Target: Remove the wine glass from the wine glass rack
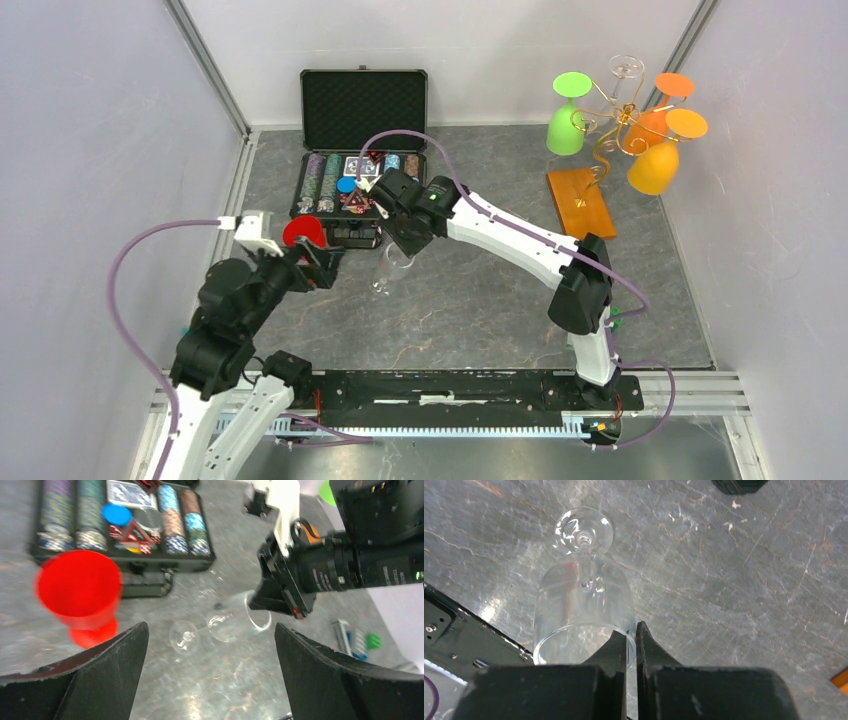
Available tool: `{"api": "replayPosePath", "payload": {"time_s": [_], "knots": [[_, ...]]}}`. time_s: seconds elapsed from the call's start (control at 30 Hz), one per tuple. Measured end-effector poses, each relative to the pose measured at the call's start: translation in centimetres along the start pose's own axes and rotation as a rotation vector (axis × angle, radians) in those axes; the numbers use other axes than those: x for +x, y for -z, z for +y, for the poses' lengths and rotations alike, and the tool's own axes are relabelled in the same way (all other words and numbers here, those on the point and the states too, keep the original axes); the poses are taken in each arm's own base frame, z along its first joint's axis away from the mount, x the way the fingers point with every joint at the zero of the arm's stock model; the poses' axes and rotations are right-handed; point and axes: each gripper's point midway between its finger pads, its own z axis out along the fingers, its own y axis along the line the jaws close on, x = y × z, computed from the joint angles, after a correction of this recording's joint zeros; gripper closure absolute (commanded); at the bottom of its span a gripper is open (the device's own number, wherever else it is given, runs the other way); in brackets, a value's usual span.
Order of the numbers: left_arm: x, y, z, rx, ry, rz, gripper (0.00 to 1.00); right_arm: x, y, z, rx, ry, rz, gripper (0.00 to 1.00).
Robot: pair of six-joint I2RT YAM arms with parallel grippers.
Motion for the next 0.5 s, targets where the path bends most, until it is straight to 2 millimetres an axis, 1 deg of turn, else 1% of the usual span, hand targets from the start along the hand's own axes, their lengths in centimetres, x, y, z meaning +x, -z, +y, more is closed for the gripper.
{"api": "replayPosePath", "payload": {"time_s": [0.1, 0.17, 0.23, 0.3, 0.4, 0.5], "knots": [[2.7, -1.5, -1.6, 0.1, 0.061, 0.082, 0.02, 0.9, 0.5, -0.5, 0.015, 0.006, 0.039, 0.93], [3.7, -2.0, -2.5, 0.15, 0.095, 0.112, 0.02, 1.3, 0.7, -0.8, 0.024, 0.007, 0.061, 0.92], [4.1, -2.4, -3.3, 0.192, 0.121, 0.131, 0.01, 1.5, 0.9, -1.0, 0.027, 0.005, 0.072, 0.93], [4.2, -2.7, -3.9, 0.225, 0.137, 0.14, 0.0, 1.7, 1.0, -1.3, 0.035, 0.004, 0.079, 0.92], [4.5, -3.2, -4.4, 0.251, 0.15, 0.149, 0.0, 1.6, 1.0, -1.7, 0.054, 0.004, 0.077, 0.85], [5.4, -3.9, -4.5, 0.26, 0.169, 0.172, 0.0, 1.5, 0.9, -1.8, 0.062, 0.003, 0.069, 0.78]]}}
